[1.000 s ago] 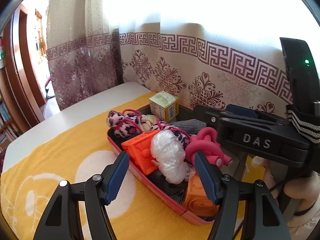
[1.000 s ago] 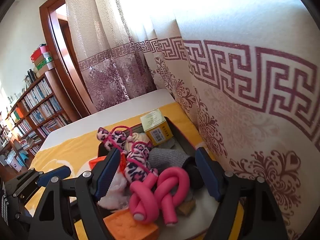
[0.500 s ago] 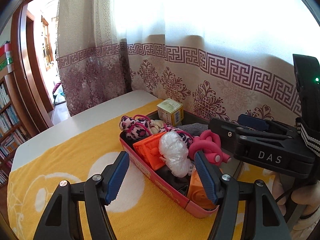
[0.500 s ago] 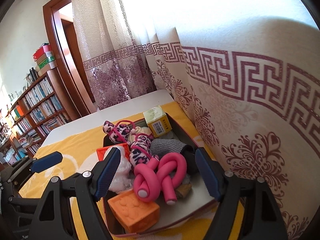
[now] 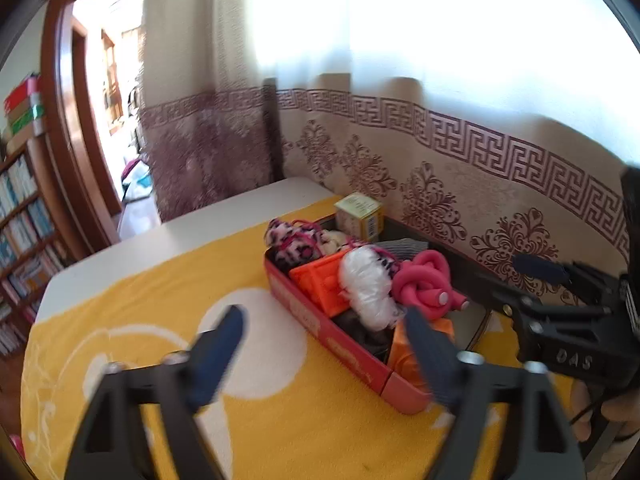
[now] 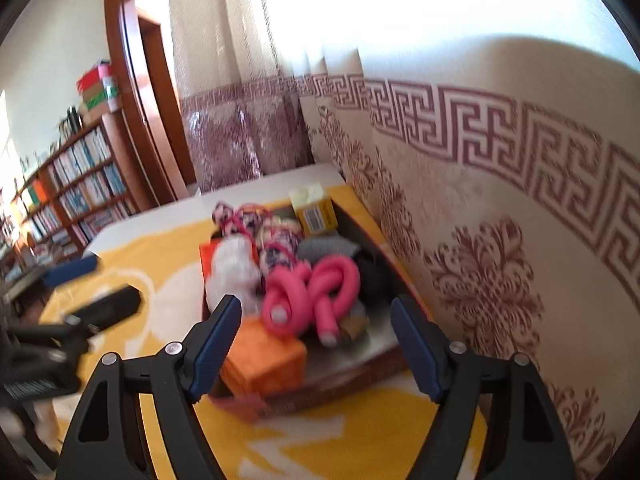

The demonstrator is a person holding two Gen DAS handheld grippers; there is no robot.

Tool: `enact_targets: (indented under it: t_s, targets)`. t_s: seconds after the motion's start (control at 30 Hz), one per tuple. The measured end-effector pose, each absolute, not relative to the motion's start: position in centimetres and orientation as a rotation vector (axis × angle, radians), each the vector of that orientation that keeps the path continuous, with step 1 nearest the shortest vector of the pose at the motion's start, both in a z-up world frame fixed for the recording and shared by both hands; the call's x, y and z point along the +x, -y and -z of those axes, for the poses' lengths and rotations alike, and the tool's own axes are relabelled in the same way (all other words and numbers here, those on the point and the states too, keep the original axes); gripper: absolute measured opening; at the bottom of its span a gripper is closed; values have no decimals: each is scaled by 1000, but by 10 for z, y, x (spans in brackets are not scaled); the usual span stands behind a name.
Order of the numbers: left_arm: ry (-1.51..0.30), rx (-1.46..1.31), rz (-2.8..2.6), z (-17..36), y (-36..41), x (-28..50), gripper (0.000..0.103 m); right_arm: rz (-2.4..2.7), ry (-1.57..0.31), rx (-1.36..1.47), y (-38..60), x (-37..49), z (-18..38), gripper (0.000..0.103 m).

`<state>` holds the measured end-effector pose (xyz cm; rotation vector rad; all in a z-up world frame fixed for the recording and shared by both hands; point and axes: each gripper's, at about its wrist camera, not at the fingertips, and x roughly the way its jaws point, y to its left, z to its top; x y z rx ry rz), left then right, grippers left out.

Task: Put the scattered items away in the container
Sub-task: 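Withdraw both open tools from the tin back over the blanket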

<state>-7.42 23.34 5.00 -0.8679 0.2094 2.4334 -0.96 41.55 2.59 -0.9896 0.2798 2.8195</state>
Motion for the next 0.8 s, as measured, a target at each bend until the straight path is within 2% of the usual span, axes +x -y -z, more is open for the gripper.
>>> enact_targets:
  t_s: [0.17, 0.43, 0.63, 0.8]
  targets:
    - [-89, -906, -2433, -46, -216, -75, 102, -2796, -279, -1055, -410, 7, -12, 80]
    - [-105, -883, -2462, -54, -218, -64, 102, -2811, -319, -1069, -400, 24, -9, 80]
    - [-206, -928, -2477, -52, -234, -62, 102, -2833, -338, -1068, -395, 31, -15, 80]
    - [-123, -1006, -2346, -42, -233, -63, 102, -2823, -307, -1061, -386, 38, -13, 80]
